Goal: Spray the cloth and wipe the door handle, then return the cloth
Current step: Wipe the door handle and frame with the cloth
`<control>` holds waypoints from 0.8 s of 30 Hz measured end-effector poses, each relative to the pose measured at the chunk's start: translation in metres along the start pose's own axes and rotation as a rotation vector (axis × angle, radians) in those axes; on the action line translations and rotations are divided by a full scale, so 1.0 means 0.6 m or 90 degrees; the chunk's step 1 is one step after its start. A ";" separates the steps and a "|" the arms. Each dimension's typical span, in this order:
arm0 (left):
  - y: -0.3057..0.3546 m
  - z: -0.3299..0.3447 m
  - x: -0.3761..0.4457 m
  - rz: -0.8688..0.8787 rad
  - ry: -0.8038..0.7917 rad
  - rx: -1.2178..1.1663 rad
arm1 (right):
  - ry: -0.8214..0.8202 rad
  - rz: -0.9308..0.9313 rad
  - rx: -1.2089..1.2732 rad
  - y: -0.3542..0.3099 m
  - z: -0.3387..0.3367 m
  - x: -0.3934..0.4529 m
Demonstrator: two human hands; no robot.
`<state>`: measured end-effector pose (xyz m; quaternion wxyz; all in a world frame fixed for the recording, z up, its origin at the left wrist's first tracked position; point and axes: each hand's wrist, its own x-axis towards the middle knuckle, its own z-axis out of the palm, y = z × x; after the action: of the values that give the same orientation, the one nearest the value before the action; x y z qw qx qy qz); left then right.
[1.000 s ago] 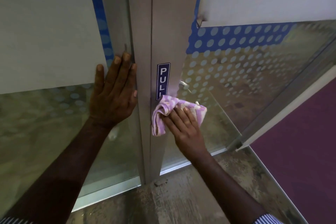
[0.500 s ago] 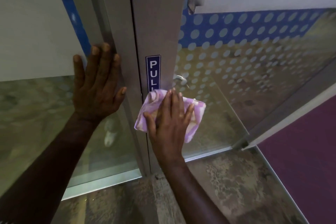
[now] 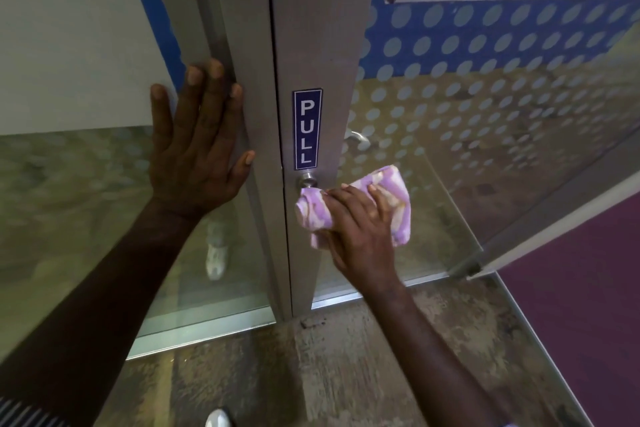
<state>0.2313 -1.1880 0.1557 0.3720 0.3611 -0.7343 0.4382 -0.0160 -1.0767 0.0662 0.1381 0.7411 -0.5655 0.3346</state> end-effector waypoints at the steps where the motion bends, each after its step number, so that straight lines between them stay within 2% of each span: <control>1: -0.001 0.000 0.000 -0.001 0.000 0.001 | 0.007 0.011 0.001 -0.015 0.007 -0.001; 5: -0.002 0.001 -0.001 0.003 0.002 -0.001 | -0.053 -0.135 0.028 0.061 -0.033 0.008; 8: -0.002 0.004 -0.002 0.007 0.006 0.013 | -0.141 -0.134 0.075 0.121 -0.075 0.022; 10: -0.004 0.006 0.000 0.007 0.003 0.009 | -0.106 -0.046 0.119 0.093 -0.070 0.010; 16: -0.004 0.008 -0.003 0.011 0.009 0.003 | 0.218 0.440 0.327 -0.069 -0.023 0.003; 19: -0.004 0.007 -0.002 0.007 0.012 -0.001 | 0.206 0.640 0.424 -0.102 -0.019 0.030; 22: -0.002 0.006 -0.003 0.007 0.017 0.000 | 0.202 0.692 0.507 -0.109 -0.015 0.041; 24: -0.001 0.004 -0.003 0.006 0.020 0.001 | 0.255 0.745 0.503 -0.085 -0.014 0.061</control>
<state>0.2317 -1.1901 0.1536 0.3813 0.3512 -0.7295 0.4462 0.0336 -1.0827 0.1053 -0.2397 0.2371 -0.6697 0.6616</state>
